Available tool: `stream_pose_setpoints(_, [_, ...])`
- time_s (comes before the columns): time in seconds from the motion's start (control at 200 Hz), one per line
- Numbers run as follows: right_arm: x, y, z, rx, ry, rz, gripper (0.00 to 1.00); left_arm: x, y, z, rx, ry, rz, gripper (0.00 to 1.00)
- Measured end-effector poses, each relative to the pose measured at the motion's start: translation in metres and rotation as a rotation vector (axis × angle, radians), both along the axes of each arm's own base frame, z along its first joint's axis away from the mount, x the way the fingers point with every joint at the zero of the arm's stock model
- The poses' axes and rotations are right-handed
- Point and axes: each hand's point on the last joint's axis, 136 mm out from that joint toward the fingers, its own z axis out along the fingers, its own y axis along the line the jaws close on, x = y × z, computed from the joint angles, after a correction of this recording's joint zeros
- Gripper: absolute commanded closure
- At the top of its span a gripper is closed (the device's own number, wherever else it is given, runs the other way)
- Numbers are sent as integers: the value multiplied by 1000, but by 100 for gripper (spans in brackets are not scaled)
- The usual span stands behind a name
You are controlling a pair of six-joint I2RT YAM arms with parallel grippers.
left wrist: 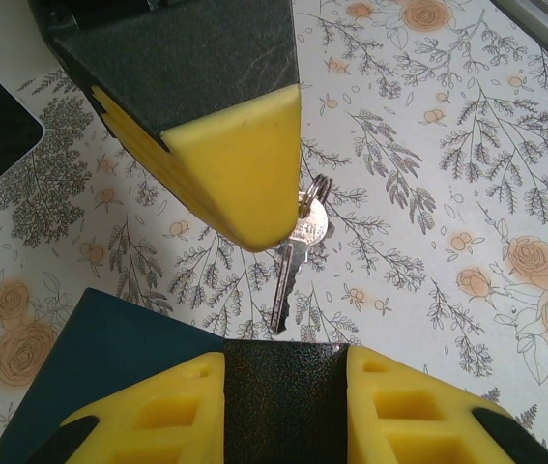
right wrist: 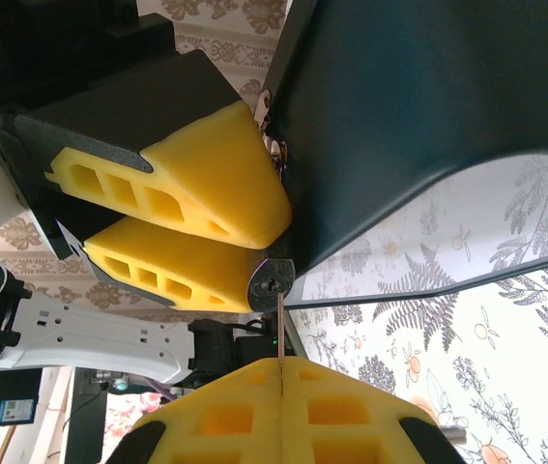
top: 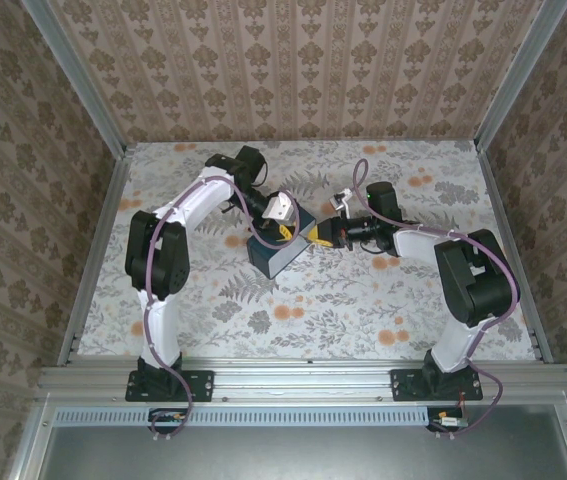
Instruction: Unlock the padlock with the key
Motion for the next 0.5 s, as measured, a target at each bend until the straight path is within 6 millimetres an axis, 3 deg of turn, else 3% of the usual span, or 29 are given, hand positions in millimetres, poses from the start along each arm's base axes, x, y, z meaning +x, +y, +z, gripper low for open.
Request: stream_pose_setpoints(0.5, [0, 5, 1, 7, 3, 8, 100, 0, 0, 0, 1, 3, 1, 81])
